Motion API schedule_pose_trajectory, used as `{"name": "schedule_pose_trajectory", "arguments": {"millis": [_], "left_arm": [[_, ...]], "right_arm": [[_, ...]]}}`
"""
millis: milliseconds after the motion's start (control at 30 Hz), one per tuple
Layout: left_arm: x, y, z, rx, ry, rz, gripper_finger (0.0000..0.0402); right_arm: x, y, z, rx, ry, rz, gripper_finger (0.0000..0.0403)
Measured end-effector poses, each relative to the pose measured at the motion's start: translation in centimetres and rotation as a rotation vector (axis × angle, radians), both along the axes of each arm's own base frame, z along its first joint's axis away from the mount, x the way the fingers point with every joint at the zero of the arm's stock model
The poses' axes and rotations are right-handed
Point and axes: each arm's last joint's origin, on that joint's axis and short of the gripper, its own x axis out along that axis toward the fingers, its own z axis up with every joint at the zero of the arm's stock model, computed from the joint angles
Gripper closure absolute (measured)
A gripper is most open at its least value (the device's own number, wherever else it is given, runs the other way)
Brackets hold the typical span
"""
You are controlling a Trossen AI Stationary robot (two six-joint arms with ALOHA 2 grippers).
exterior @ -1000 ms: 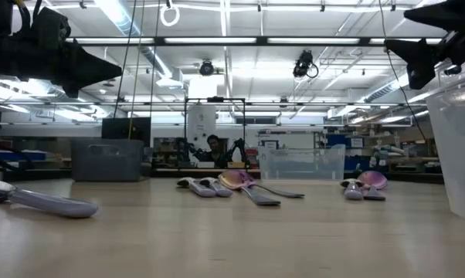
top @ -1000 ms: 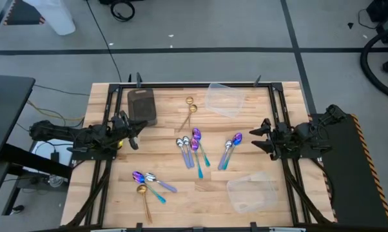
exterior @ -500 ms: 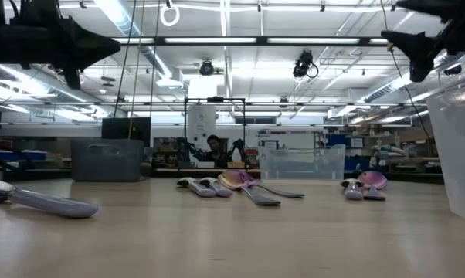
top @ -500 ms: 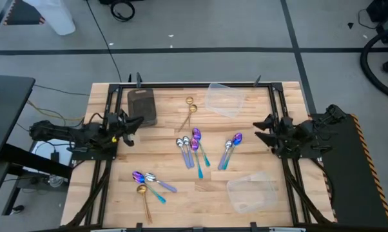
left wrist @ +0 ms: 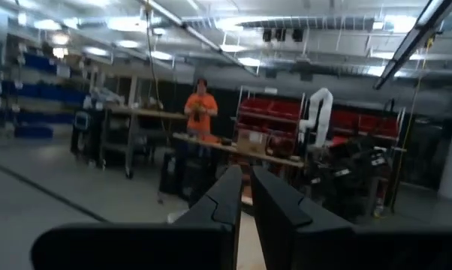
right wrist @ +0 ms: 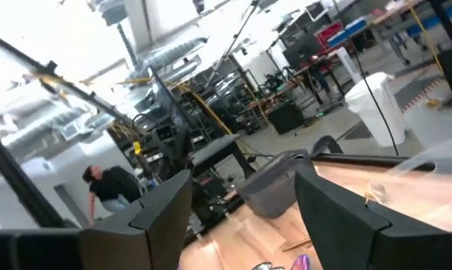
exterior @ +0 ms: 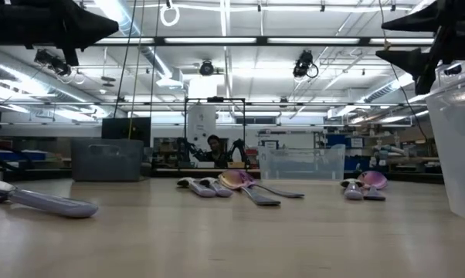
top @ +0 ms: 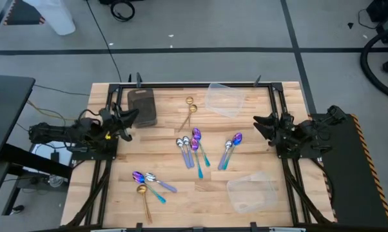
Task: Sort silverware by color (type)
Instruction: Put the blue spoon into the top transparent bin
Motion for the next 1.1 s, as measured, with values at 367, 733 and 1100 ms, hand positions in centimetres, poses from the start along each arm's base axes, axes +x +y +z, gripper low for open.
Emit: {"name": "schedule_pose_trajectory", "arguments": {"millis": [367, 733, 1100], "left_arm": [[1.1, 0.8, 3.1, -0.108, 0.242, 0.093, 0.0363], [2.1, 1.2, 5.0, -0.043, 0.31, 0.138, 0.0336], [2.5, 1.2, 6.4, 0.038, 0.317, 0.157, 0.0285]], "right_arm": [[3.0, 0.6, 0.3, 0.032, 0.193, -0.07, 0.0189], [9.7, 2.9, 4.0, 0.0, 0.444, -0.108, 0.0198], [15.6, 4.1, 4.7, 0.225, 0.882, -0.128, 0.0198]]}}
